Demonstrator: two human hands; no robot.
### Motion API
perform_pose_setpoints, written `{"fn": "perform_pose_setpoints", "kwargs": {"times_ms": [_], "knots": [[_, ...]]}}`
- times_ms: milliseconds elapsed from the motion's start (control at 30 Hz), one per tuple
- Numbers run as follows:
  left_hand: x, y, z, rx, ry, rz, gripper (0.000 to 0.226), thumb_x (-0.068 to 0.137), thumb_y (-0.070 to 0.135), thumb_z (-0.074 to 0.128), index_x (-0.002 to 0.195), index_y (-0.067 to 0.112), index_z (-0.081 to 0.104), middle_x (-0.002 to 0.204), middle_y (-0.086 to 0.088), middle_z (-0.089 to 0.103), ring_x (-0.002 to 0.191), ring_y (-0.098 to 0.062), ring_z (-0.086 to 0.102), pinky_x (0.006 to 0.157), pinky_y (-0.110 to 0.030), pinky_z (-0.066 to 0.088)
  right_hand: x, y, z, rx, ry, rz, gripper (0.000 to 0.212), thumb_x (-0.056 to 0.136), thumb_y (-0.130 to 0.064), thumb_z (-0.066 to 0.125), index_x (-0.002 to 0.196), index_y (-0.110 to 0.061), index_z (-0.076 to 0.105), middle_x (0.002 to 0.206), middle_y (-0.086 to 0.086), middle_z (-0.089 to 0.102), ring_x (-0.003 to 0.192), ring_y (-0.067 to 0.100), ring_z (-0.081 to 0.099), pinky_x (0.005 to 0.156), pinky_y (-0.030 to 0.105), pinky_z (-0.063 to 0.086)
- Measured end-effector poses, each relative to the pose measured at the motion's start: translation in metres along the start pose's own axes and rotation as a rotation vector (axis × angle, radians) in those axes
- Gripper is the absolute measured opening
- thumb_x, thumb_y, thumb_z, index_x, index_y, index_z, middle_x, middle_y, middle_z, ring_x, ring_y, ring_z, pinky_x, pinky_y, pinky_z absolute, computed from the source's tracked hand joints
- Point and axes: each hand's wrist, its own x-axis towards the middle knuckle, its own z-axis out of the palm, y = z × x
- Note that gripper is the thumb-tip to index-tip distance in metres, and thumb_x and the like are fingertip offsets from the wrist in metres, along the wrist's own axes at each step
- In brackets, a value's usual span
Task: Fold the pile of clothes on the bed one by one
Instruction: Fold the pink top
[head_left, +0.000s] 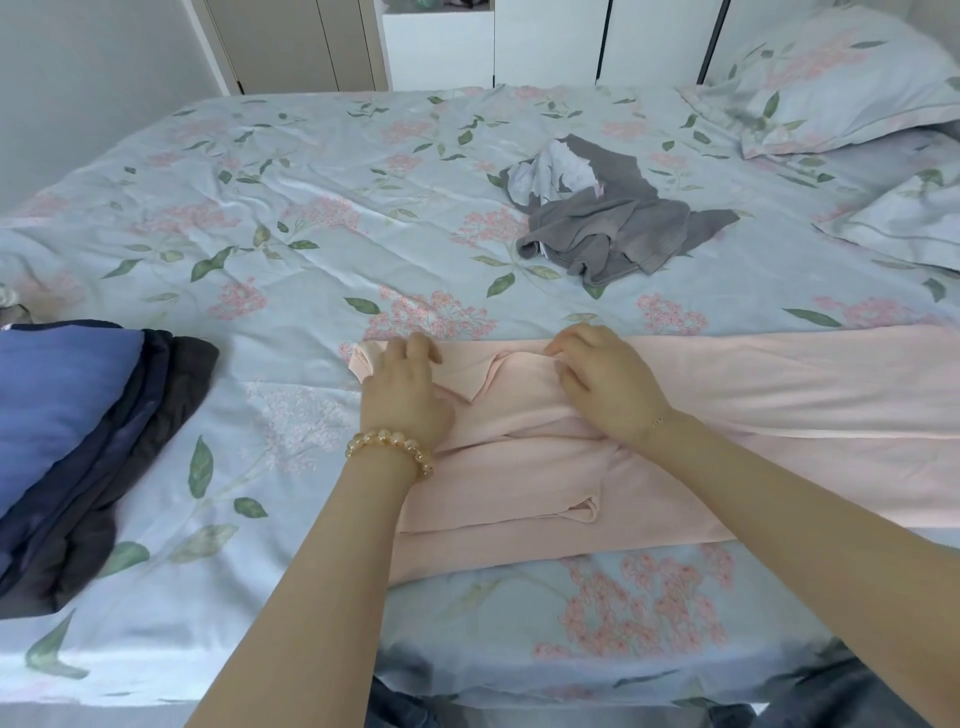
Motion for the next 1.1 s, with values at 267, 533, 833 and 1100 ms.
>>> {"fn": "perform_pose_setpoints", "kwargs": {"times_ms": [267, 533, 833, 1100], "knots": [[0.020, 0.000, 0.015, -0.203, -0.148, -0.034, 0.005, 0.092, 0.028, 0.057, 0.089, 0.027, 0.061, 0.091, 0.010, 0.063, 0.089, -0.013, 0.060, 0.081, -0.030, 0.049, -0.030, -0.007, 0.009, -0.080, -0.489, 0.027, 0.055, 0.101, -0.051, 0.027, 0.153, -0.039, 0.012, 0.161, -0.013, -0.010, 0.148, 0.007, -0.012, 0.121, 0.040, -0.004], [0.057, -0.008, 0.015, -0.370, 0.040, -0.182, 0.009, 0.094, 0.011, 0.051, 0.094, 0.011, 0.060, 0.086, -0.001, 0.059, 0.083, -0.021, 0.057, 0.065, -0.021, 0.037, -0.035, -0.006, -0.005, -0.081, -0.490, 0.015, 0.056, 0.100, -0.056, 0.013, 0.153, -0.038, 0.015, 0.161, -0.014, -0.003, 0.148, 0.007, -0.009, 0.119, 0.034, -0.009], [0.012, 0.005, 0.029, 0.354, -0.418, -0.028, 0.058, 0.096, 0.060, 0.021, 0.149, 0.038, 0.019, 0.161, 0.006, 0.004, 0.148, -0.025, 0.002, 0.113, -0.058, 0.005, -0.020, -0.009, 0.012, -0.140, -0.503, 0.102, 0.063, 0.099, -0.057, 0.021, 0.154, -0.035, -0.001, 0.161, -0.011, -0.013, 0.148, 0.012, -0.013, 0.120, 0.042, -0.005], [-0.001, 0.002, 0.025, 0.365, -0.415, -0.225, 0.095, 0.065, 0.095, 0.016, 0.146, 0.052, -0.010, 0.157, 0.015, -0.021, 0.142, -0.039, -0.024, 0.103, -0.073, -0.008, -0.028, -0.001, 0.001, 0.029, -0.451, 0.093, 0.064, 0.097, -0.055, 0.037, 0.154, -0.033, 0.015, 0.162, -0.009, -0.005, 0.149, 0.012, -0.008, 0.120, 0.037, -0.005]]}}
